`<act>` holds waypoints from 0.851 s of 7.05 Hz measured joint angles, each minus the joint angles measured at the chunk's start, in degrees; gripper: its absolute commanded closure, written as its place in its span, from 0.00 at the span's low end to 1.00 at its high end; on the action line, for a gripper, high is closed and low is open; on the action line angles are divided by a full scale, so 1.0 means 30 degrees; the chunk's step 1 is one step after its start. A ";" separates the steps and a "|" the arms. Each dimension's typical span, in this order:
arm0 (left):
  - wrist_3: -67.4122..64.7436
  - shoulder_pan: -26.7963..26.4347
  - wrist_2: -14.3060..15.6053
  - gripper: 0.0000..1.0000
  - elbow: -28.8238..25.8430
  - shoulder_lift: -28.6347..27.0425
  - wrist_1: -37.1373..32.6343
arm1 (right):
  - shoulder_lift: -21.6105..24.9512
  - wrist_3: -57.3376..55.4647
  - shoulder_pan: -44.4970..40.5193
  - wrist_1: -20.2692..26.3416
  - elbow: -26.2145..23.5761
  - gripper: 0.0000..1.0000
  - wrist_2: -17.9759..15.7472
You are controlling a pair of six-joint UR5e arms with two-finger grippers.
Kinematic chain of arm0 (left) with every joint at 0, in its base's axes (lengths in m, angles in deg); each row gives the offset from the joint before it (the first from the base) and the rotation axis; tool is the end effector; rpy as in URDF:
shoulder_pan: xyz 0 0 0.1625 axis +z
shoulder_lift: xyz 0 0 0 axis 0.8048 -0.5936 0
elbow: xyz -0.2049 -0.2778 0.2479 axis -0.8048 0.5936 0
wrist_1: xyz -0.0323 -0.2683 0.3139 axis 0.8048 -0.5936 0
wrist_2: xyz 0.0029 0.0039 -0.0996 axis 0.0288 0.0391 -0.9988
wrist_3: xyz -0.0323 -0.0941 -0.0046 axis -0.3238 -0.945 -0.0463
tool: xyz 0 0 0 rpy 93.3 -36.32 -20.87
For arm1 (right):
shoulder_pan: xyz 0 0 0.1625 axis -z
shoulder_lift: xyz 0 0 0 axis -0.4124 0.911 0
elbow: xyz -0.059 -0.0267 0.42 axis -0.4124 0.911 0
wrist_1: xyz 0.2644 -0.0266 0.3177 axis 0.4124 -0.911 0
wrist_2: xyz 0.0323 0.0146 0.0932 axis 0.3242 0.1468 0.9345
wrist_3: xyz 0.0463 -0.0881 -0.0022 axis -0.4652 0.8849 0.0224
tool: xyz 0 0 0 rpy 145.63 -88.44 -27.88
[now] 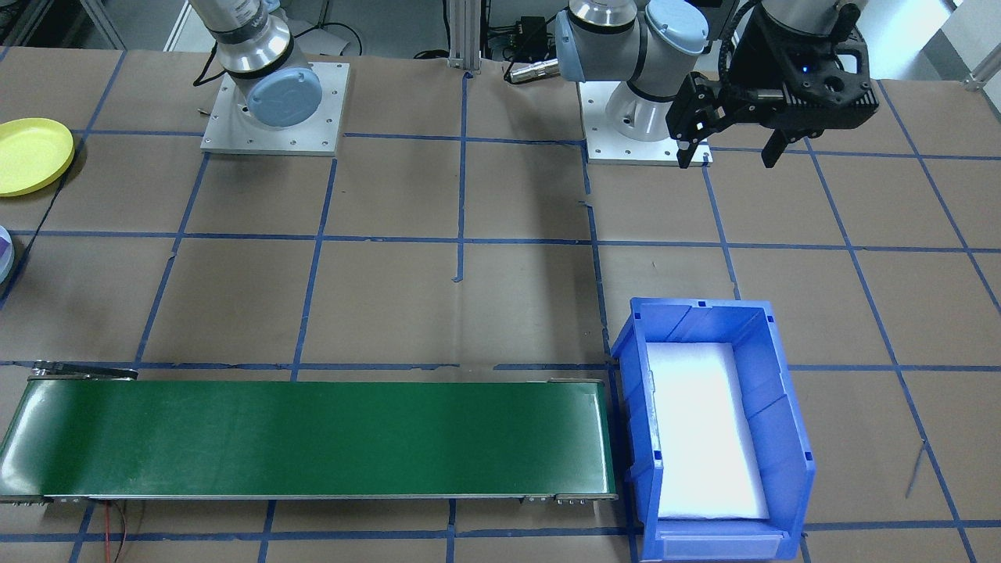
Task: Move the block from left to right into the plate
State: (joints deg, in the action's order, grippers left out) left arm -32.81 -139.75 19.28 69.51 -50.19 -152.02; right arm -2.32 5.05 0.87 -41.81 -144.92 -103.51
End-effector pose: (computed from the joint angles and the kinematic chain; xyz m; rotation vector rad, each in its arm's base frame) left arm -0.0990 -0.4678 0.5374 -0.0308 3.1088 -0.0261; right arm -0.4632 -0.3279 0.3485 0.2120 -2.9819 -0.1978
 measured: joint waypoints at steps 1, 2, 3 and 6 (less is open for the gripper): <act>-0.0005 0.0004 0.0005 0.00 -0.0005 0.0004 0.0000 | 0.0086 0.0882 0.2897 0.0676 -0.0611 0.63 0.0388; -0.0026 0.0001 0.0010 0.00 -0.0002 0.0005 0.0000 | 0.0114 0.1072 0.4902 0.0892 -0.1659 0.63 0.1167; -0.0032 0.0006 0.0012 0.00 0.0011 0.0005 -0.0001 | 0.0126 0.0798 0.5854 0.0565 -0.2937 0.62 0.1836; -0.0008 0.0023 0.0006 0.00 0.0019 0.0002 -0.0001 | 0.0125 -0.0376 0.6325 -0.0899 -0.5126 0.01 0.2338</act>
State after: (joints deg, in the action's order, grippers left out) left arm -32.83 -139.68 19.30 69.56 -50.18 -152.02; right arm -1.94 3.92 19.84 -44.51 -160.30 -96.49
